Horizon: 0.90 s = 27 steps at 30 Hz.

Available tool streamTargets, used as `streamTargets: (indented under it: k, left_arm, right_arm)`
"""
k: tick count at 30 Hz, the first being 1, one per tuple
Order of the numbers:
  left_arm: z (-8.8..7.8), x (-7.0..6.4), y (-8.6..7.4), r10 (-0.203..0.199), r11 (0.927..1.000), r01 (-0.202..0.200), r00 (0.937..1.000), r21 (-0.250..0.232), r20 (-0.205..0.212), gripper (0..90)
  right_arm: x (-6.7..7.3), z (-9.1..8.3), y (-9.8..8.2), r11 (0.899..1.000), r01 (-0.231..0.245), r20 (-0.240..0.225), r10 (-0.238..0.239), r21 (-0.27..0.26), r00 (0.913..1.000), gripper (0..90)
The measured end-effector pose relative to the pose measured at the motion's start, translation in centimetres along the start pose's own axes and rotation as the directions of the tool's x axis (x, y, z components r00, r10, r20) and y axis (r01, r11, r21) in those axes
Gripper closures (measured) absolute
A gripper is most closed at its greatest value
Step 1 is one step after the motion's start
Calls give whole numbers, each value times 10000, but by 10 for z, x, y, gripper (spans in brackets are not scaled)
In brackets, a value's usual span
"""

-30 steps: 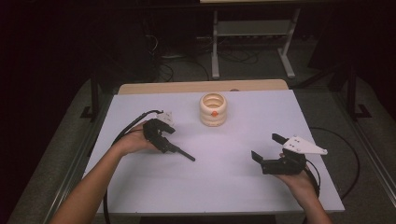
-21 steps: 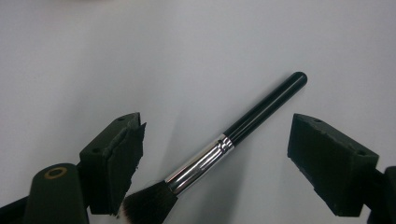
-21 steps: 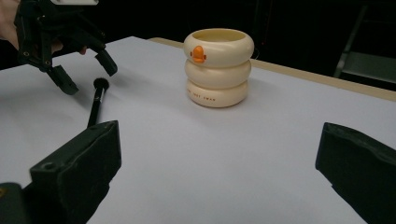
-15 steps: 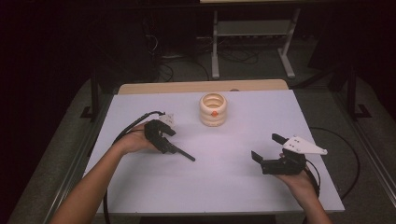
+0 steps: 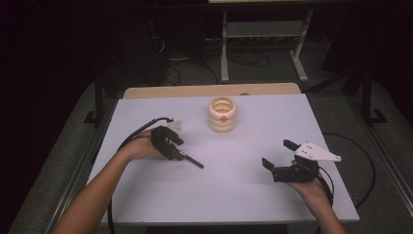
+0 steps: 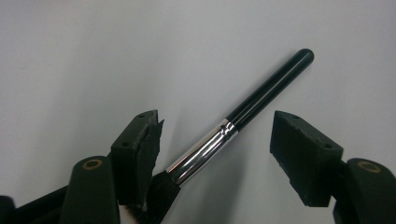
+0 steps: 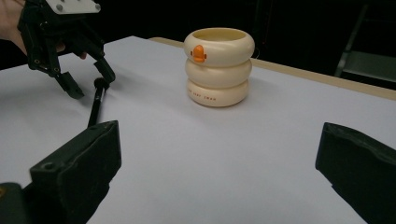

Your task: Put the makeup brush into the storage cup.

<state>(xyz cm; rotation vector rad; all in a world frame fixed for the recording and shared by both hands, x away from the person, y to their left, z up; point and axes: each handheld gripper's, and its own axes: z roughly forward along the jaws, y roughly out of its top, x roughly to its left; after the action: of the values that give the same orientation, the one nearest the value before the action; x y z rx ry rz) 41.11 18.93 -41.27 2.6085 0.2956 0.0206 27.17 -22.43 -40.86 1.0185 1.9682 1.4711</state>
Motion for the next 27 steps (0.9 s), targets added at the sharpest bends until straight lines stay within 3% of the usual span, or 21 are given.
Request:
streamTargets:
  k: [18, 27]
  left_arm:
    - [5, -1, 1, 611, 9976, -612, 9981, 331, 42, 501]
    - [7, -1, 1, 681, 9965, -682, 9977, 476, 34, 554]
  right_arm:
    - [-1, 0, 0, 10000, -74, 4, 74, -19, 10000, 0]
    - [-1, -1, 0, 10000, -90, 0, 90, -22, 10000, 0]
